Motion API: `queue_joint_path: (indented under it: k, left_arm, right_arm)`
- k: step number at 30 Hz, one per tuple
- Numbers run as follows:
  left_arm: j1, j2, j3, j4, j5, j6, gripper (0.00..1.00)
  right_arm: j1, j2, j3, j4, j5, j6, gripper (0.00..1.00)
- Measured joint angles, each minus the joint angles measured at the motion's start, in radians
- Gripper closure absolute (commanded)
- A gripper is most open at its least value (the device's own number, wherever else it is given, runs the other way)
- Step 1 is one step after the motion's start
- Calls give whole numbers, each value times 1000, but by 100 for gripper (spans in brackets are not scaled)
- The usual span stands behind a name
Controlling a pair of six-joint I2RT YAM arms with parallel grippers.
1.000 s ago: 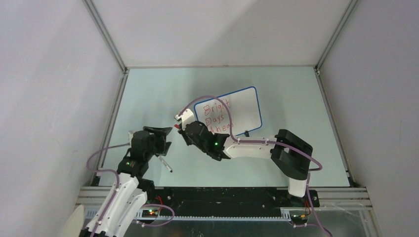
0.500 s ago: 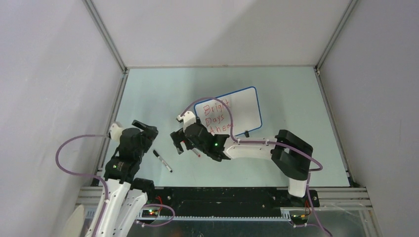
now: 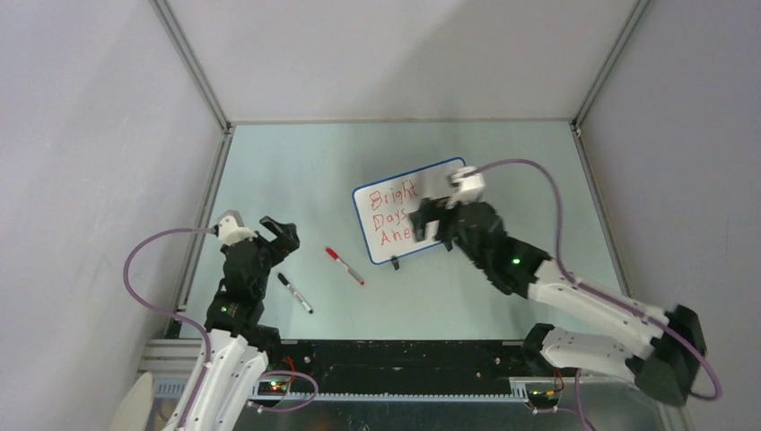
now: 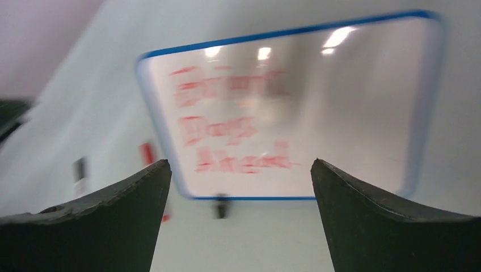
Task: Write a sentence on the whiteboard
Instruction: Place the whiteboard marker at the center of the board, then reset both arms
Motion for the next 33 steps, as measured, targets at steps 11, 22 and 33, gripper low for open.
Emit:
queue_joint_path:
  k: [11,22,33]
  left_arm:
    - [0,77,-260,642,-84,426,1]
    - [106,700,-362,1342,-84,651,1]
    - [150,827,-215,1353,-56,647,1]
  right_arm:
    - [-612,-272,-489,196,68,-70,4]
    - [-994,146,-640,798,-267,-211,8]
    - [-939,243,-642,949,-298,-246,1]
